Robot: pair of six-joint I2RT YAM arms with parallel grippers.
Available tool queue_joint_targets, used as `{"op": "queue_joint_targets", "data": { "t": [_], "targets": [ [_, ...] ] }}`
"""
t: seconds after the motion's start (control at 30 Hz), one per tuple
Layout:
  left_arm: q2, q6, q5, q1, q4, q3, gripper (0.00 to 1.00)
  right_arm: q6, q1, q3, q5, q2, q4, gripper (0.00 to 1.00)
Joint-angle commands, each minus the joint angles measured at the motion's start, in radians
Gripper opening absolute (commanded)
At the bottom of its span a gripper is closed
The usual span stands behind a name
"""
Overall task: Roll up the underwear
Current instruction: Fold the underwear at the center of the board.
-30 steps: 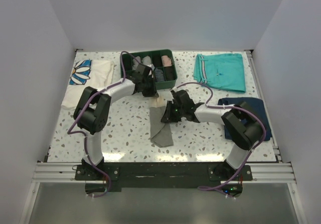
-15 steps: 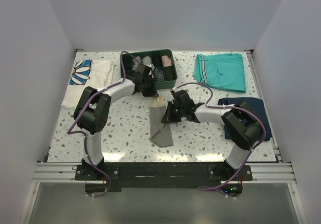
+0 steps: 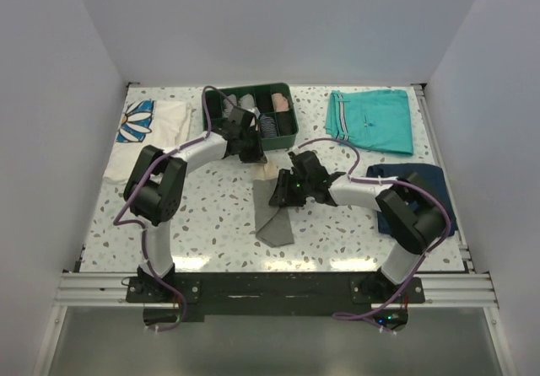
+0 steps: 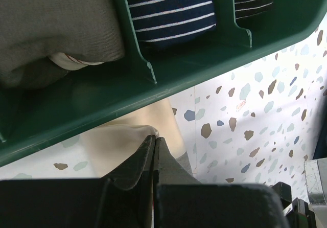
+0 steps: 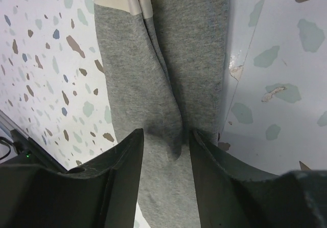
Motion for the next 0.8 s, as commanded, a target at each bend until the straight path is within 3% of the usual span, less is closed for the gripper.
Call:
{"op": "queue_joint_targets", "data": {
  "t": [0.0,0.13,0.4,0.57,0.77],
  "targets": [
    [-0.019,0.016,0.007,-0.002,0.027,0.025,0.0,0.005,-0.002,0.0,-0.022,-0.03,0.007,0.42],
    [-0.017,0.016,0.005,-0.002,0.028,0.024,0.0,0.007,-0.004,-0.007,-0.053,-0.034,0.027,0.32],
    [-0.013,0.011,0.008,-0.001,0.03,0.024,0.0,0.014,-0.002,-0.01,-0.053,-0.022,0.009,0.32],
    [-0.016,0.013,0.007,-0.002,0.03,0.024,0.0,-0.001,-0.002,-0.006,-0.032,-0.024,-0.022,0.39],
    [-0.011,0.013,0.008,-0.001,0.031,0.024,0.0,-0.001,-0.002,0.002,-0.047,0.005,-0.019,0.37]
  ]
}}
